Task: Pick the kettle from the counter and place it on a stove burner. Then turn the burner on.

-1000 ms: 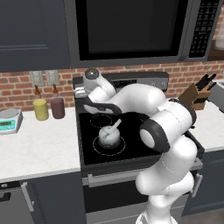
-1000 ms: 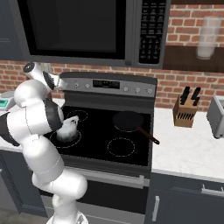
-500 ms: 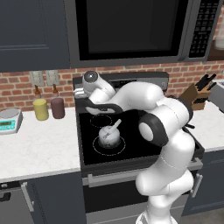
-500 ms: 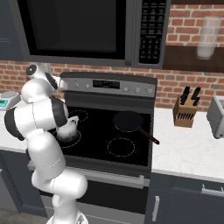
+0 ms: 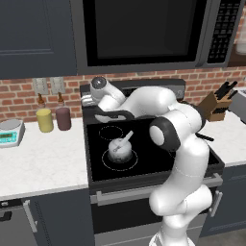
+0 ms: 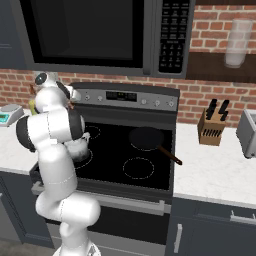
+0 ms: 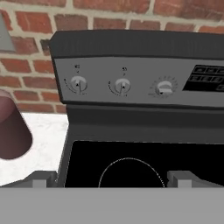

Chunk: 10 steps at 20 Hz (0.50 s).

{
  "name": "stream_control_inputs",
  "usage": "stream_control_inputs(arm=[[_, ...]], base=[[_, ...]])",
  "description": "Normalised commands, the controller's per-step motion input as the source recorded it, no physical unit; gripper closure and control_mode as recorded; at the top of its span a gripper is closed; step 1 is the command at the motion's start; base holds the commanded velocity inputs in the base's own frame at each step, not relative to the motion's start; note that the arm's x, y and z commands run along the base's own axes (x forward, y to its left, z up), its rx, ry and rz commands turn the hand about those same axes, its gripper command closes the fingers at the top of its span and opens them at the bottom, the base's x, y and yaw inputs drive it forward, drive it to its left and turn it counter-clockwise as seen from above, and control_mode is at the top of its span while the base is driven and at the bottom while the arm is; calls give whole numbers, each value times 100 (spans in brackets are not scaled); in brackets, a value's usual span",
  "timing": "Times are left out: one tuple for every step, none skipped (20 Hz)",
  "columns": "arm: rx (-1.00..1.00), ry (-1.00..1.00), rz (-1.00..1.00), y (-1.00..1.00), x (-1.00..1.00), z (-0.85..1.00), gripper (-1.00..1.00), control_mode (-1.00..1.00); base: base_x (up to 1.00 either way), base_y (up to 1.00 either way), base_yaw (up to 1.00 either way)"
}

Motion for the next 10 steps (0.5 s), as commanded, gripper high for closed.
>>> stream_control_inputs(arm=[[-4,0,0,9,34,-11,-100,-100],[-4,0,0,10,36,-9,-100,-100],[-4,0,0,12,39,-9,-100,-100],[-4,0,0,9,37,-7,-100,-100],[-3,0,0,9,40,-7,-100,-100],[-3,0,0,9,38,-7,-100,-100],[-3,0,0,13,37,-9,-100,-100],[-3,0,0,15,38,-9,-100,-100],[-3,0,0,20,34,-9,-100,-100],[-2,0,0,27,38,-8,-100,-100]], base=[[0,0,0],[0,0,0],[0,0,0],[0,0,0],[0,0,0],[0,0,0],[0,0,0],[0,0,0],[0,0,0],[0,0,0]])
